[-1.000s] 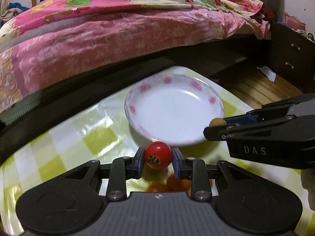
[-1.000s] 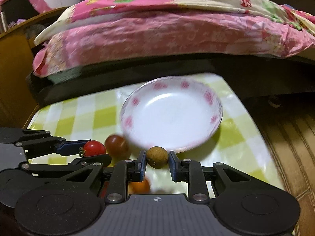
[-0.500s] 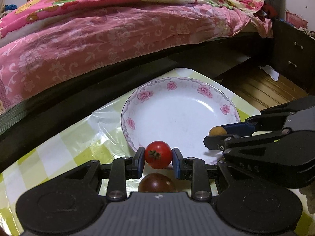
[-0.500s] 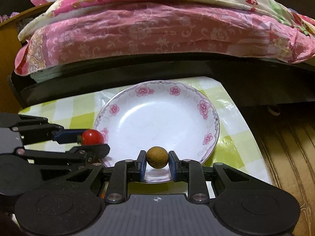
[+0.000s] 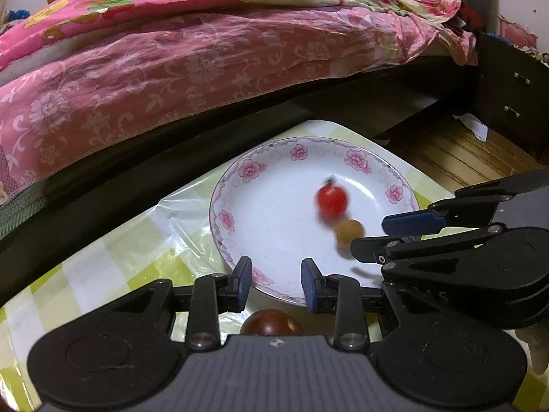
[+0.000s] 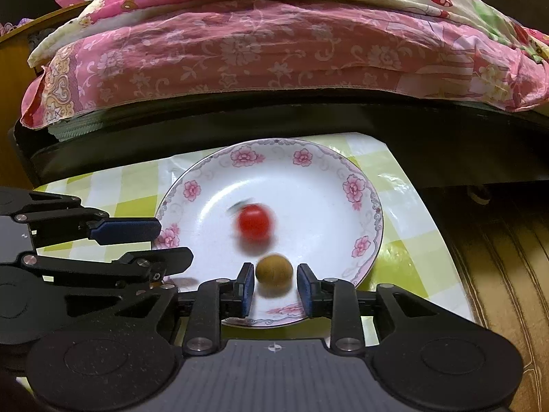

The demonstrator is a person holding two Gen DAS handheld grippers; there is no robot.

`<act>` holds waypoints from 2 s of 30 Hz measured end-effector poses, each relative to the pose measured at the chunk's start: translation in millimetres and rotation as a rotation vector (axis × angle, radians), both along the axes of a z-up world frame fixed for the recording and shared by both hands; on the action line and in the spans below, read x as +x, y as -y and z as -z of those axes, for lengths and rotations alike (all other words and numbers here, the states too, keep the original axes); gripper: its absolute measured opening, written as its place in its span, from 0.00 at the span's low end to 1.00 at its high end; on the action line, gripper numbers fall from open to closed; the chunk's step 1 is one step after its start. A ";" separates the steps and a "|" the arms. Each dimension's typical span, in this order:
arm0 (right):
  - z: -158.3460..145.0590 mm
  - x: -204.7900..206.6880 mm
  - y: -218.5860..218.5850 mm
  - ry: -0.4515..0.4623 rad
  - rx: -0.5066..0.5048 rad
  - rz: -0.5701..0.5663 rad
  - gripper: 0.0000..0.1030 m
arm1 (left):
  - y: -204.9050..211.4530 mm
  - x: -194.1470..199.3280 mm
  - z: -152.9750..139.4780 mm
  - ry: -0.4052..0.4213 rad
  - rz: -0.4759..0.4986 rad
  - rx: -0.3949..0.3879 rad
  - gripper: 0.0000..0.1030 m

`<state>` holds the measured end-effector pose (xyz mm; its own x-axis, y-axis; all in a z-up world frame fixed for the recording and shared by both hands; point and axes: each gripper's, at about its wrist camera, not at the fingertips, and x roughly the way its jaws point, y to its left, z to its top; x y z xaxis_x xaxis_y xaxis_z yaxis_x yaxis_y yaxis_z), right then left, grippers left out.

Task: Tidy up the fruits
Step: 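Withdraw both tools from the plate toward the remaining fruits, then grasp the dark brown tomato with the left gripper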

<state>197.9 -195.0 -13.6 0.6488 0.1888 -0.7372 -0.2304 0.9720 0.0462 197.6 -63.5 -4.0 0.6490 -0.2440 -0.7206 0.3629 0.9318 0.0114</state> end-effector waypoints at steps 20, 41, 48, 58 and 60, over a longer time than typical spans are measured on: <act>-20.1 -23.9 1.3 0.032 0.056 -0.006 0.34 | -36.6 -35.6 -15.3 -0.036 -0.006 -0.038 0.40; -11.6 -57.4 -1.0 -0.071 0.105 -0.045 0.40 | -29.5 -38.4 -0.8 -0.076 0.018 -0.026 0.48; -7.4 -58.2 -1.9 -0.092 0.098 -0.058 0.40 | -29.0 -34.1 3.7 -0.083 0.009 -0.025 0.49; -5.4 -54.7 -2.3 -0.106 0.106 -0.064 0.41 | -25.4 -27.3 11.1 -0.099 0.008 -0.015 0.50; -5.2 -54.3 -2.6 -0.105 0.104 -0.065 0.41 | -24.1 -26.0 12.0 -0.101 0.011 -0.016 0.50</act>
